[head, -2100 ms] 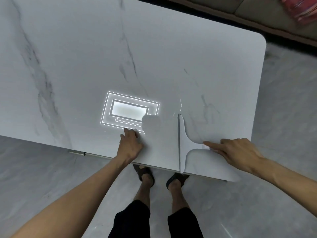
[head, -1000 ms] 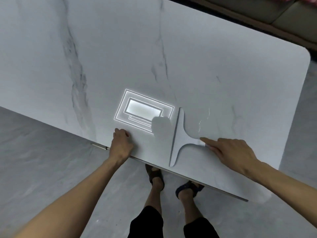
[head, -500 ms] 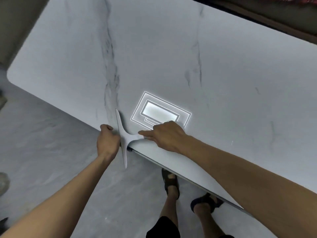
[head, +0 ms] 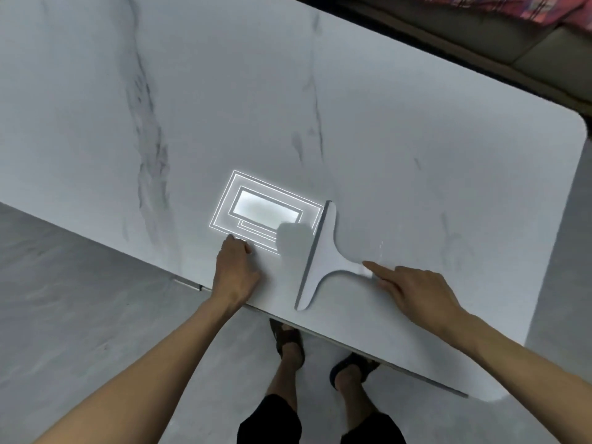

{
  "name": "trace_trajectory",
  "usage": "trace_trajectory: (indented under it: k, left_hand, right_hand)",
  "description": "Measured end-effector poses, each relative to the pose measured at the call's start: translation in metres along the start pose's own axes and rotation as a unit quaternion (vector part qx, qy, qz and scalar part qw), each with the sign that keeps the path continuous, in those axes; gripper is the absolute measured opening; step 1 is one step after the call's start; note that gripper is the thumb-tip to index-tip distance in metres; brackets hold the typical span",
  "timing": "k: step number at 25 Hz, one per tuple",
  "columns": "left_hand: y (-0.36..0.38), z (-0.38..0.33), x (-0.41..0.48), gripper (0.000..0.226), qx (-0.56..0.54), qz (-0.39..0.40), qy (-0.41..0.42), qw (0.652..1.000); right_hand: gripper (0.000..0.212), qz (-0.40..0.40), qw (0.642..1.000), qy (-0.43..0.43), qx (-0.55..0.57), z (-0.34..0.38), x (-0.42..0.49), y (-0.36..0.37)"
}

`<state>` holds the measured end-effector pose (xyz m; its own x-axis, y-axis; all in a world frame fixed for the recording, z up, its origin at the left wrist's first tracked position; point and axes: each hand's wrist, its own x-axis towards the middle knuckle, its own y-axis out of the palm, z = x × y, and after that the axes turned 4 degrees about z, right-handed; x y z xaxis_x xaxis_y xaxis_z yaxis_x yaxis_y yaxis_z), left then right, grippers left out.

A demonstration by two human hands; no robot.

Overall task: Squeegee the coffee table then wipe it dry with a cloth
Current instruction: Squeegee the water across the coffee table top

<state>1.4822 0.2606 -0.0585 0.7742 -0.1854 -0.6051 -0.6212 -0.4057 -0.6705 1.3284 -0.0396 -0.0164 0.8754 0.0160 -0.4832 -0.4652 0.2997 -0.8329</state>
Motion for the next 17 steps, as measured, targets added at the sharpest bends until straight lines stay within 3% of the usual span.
trace_trajectory:
  k: [3,6,9,11,14,17]
  left_hand:
    - [0.039,-0.031,-0.005,0.025,0.111,0.029,0.06,0.992]
    - [0.066,-0.058,-0.018,0.028,0.102,0.027,0.074,0.992]
    - [0.078,-0.072,-0.037,0.031,0.015,-0.016,0.042,0.999]
    - [0.082,-0.071,-0.048,0.029,-0.007,-0.036,0.012,0.999]
    - [0.089,-0.066,-0.067,0.02,-0.011,-0.032,-0.029,0.999]
    - [0.106,-0.066,-0.089,0.032,-0.008,0.011,-0.028,0.999]
  right_hand:
    - [0.047,0.012,0.997,0.078,0.001,-0.049,-0.068,0.0]
    - [0.049,0.025,0.995,0.094,-0.005,-0.067,-0.104,-0.009]
    - [0.048,0.034,0.999,0.033,0.006,-0.06,-0.103,-0.008]
    - [0.041,0.03,0.997,-0.07,-0.02,-0.04,-0.084,0.01]
    - [0.049,0.051,0.975,-0.193,-0.095,-0.017,-0.059,0.035]
    - [0.058,0.047,0.971,-0.195,-0.127,-0.052,-0.059,0.037]
